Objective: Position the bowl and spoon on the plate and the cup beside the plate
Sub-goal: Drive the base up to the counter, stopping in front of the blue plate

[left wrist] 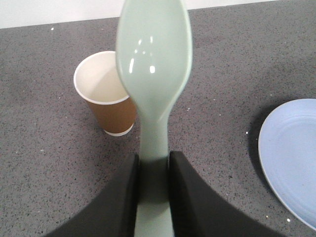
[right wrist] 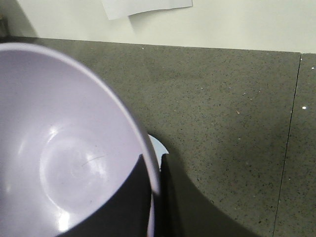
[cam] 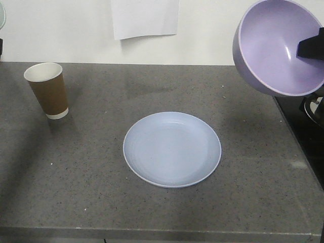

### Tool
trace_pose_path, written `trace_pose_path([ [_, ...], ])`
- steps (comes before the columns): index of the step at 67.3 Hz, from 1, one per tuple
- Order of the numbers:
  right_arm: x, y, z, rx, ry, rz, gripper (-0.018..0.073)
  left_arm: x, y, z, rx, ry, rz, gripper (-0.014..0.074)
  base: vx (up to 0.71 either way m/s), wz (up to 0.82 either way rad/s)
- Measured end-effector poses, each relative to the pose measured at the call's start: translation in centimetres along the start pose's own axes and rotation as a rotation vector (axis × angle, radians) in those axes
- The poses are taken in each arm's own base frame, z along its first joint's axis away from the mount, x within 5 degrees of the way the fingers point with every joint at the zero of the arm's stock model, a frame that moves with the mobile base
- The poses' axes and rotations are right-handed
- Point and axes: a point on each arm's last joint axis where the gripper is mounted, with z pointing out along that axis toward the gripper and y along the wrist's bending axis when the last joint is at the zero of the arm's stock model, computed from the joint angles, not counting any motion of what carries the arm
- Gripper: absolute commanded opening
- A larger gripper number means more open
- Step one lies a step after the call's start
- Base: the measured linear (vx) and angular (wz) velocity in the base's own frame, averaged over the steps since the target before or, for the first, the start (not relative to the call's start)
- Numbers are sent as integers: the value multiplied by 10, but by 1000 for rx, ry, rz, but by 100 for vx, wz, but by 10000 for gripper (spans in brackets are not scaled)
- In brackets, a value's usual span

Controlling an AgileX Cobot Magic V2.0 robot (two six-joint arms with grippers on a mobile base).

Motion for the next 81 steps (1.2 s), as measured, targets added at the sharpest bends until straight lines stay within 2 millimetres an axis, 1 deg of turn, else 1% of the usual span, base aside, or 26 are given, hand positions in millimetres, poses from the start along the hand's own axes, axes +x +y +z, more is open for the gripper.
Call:
trace_pose_path([
  [81,0,0,0,0,0,0,-6,0,0,0,0,0,0,-8,4,0],
])
